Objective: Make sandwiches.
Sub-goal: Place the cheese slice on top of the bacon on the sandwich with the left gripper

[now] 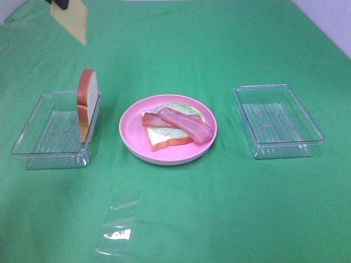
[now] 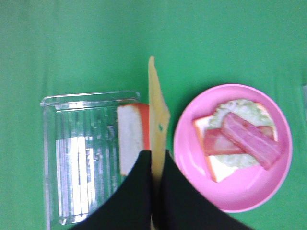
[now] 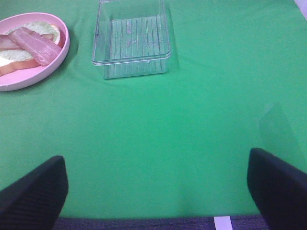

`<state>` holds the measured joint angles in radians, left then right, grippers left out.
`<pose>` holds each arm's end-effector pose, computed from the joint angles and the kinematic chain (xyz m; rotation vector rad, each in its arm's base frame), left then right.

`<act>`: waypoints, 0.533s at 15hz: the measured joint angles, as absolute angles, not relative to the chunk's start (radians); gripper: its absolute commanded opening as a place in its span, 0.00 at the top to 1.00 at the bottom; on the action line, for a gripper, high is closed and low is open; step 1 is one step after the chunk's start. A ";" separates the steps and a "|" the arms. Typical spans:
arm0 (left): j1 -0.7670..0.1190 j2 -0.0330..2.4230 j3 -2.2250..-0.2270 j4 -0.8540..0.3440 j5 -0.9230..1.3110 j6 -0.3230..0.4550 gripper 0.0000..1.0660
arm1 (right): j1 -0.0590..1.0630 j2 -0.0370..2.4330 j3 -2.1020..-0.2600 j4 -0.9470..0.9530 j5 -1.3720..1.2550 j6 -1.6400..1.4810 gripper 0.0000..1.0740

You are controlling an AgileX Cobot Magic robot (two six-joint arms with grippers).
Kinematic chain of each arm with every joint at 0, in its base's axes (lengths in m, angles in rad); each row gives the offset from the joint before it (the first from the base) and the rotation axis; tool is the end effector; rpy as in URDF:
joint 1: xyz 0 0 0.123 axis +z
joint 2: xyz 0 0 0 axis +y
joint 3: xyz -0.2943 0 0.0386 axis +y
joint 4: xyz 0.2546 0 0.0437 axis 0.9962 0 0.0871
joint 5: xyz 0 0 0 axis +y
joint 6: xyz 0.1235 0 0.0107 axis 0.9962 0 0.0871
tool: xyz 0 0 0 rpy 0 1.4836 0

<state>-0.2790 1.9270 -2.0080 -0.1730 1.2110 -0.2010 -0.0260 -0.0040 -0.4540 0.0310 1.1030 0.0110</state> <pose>0.4282 -0.1434 0.3441 0.0804 2.6420 -0.3994 0.0198 0.0029 0.2465 0.0379 2.1280 0.0288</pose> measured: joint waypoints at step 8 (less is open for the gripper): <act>-0.486 2.143 -2.008 -0.539 1.120 -0.029 1.00 | -0.026 -0.004 -0.454 0.031 1.103 0.011 0.09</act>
<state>-0.4860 2.1430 -2.0080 -0.5390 1.1200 -0.0290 -0.0260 -0.0040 -0.4540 0.0310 1.1030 0.0110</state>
